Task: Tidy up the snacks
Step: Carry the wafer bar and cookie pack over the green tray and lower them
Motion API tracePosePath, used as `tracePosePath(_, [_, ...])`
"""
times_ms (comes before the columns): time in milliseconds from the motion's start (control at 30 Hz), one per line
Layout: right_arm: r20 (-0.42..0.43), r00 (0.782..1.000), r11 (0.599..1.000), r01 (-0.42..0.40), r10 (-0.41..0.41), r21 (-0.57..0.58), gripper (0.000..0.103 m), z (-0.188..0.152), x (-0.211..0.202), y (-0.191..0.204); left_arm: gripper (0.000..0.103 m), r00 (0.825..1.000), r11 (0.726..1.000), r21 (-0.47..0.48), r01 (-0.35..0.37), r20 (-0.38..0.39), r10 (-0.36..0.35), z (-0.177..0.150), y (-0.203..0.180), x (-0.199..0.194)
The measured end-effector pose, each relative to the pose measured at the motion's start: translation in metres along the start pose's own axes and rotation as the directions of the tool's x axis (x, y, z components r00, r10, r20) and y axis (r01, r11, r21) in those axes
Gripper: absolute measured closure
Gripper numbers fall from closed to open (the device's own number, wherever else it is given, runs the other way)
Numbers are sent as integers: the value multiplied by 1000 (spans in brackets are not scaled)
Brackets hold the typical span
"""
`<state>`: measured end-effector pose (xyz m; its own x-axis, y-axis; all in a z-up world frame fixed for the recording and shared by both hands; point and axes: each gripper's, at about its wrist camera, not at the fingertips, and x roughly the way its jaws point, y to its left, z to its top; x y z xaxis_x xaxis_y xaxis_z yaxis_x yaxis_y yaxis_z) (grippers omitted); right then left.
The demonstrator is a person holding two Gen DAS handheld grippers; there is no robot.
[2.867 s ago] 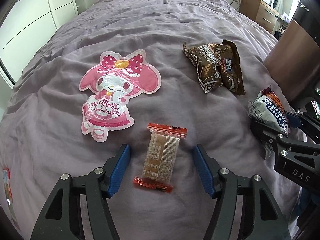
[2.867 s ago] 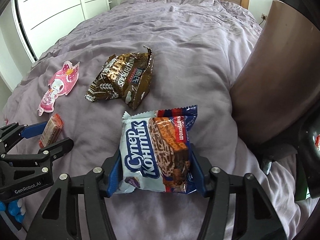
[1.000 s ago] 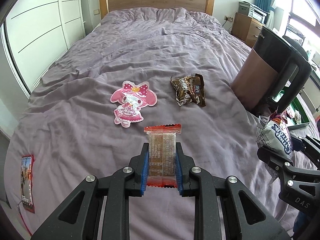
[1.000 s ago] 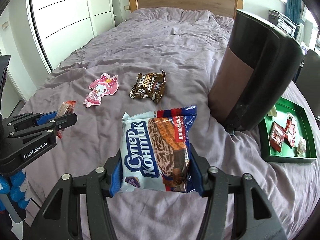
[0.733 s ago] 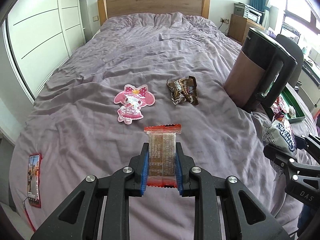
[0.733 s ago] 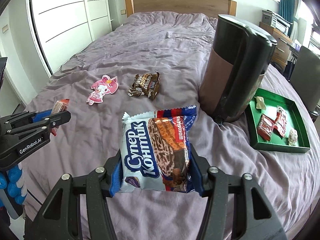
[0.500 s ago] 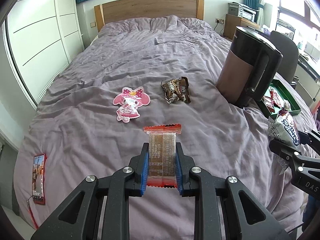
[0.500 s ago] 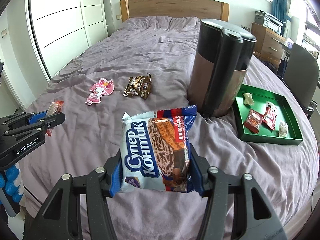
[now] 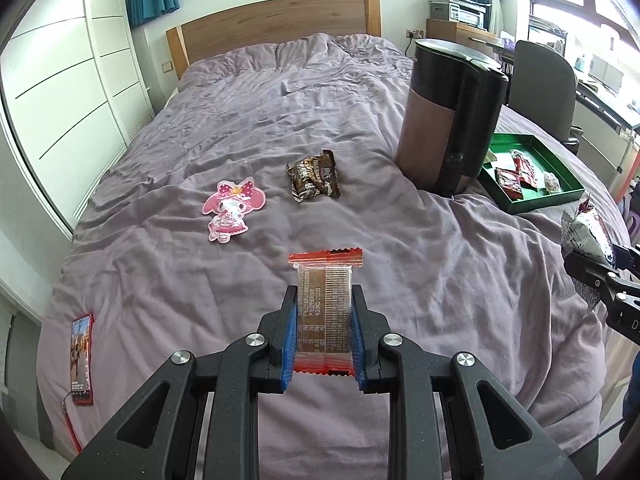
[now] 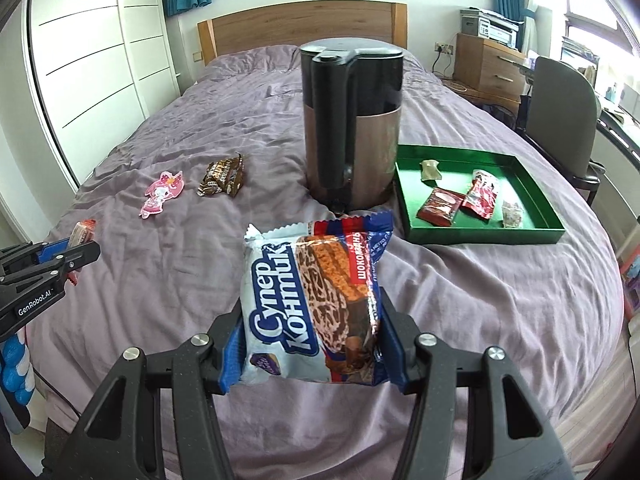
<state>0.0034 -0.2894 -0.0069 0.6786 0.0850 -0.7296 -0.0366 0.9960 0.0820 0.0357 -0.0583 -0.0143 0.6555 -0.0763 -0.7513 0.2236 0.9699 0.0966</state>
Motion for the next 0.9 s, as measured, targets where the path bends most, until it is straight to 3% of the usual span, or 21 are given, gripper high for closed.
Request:
tracePosePath(467, [16, 998, 988, 56, -59, 143, 0, -20, -4, -78, 83, 997, 991, 125, 52, -57, -45, 4, -72, 17])
tracePosePath(900, [40, 997, 976, 60, -70, 212, 0, -2, 18, -130, 83, 991, 973, 209, 103, -109, -82, 29, -144, 47])
